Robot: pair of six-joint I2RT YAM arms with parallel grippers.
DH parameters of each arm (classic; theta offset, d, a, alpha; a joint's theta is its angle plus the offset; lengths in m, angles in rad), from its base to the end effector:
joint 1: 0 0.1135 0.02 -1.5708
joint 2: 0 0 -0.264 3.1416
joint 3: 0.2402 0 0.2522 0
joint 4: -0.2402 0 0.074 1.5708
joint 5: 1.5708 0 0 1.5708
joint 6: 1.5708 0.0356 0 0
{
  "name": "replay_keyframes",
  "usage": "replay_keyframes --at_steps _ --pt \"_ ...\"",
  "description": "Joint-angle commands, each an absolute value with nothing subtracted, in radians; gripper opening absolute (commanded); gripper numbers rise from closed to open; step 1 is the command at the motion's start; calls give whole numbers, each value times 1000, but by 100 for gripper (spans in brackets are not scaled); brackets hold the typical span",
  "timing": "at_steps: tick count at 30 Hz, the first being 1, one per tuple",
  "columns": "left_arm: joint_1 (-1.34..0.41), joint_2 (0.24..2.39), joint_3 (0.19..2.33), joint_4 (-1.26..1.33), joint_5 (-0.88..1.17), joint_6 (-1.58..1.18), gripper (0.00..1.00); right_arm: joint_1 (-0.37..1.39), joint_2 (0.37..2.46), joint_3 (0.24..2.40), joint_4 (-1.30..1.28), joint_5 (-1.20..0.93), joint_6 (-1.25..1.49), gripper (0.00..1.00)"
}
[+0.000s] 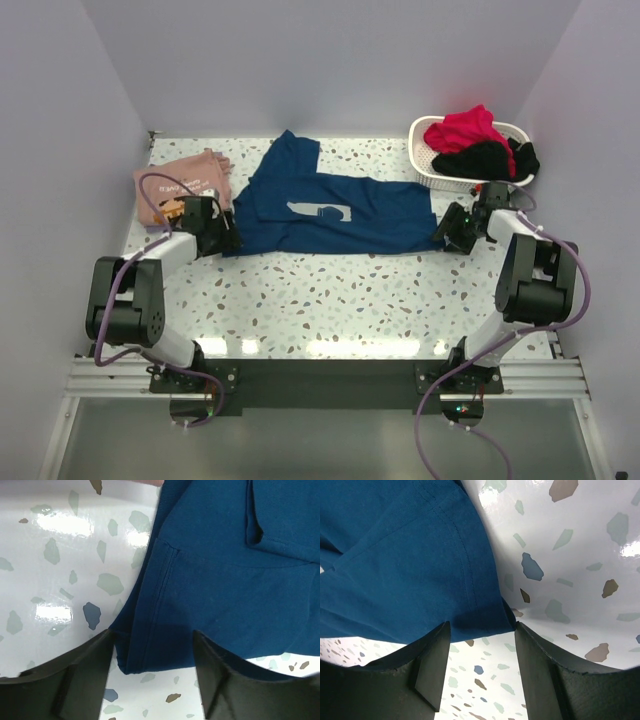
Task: Fold and stack the t-shirts
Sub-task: Fold the tshirt
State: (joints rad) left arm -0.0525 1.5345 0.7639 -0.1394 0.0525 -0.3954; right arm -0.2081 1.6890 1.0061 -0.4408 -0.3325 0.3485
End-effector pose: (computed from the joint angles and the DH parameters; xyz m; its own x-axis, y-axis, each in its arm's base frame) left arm 0.2947 -0.0174 0.1633 -0.7602 -0.3452 -0.5504 -0.2256 0.9347 -0.2746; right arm 0.3209 -0.0559 0.1706 -0.8097 0.5009 -0.3059 0.3551 0.8330 0.4243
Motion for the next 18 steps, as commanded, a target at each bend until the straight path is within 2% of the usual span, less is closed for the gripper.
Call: replay_keyframes --at_steps 1,4,7,9,11,13,14,15,18 --pt "-44 1551 761 -74 69 -408 65 -209 1695 1002 -416 -347 356 57" --pt "-44 1559 756 -66 83 -408 57 -207 1694 1003 -416 -339 354 56" --pt "-44 1557 755 -71 84 -408 42 -209 1701 1005 -414 -334 357 53" --pt "-44 1546 756 -74 75 -407 36 -209 1709 1003 -411 -331 357 49" --pt "-44 1536 758 -78 69 -403 23 -210 1713 1006 -408 -336 359 45" --pt "-44 1532 758 -83 68 -402 9 -210 1720 1006 -405 -341 359 36" --pt "-43 1531 759 -84 64 -400 6 -212 1720 1008 -408 -341 359 32" --pt "-43 1528 759 -90 63 -399 3 -213 1718 1009 -408 -339 357 23" --pt "-34 1508 768 -103 48 -399 0 -215 1710 1031 -434 -310 342 8"
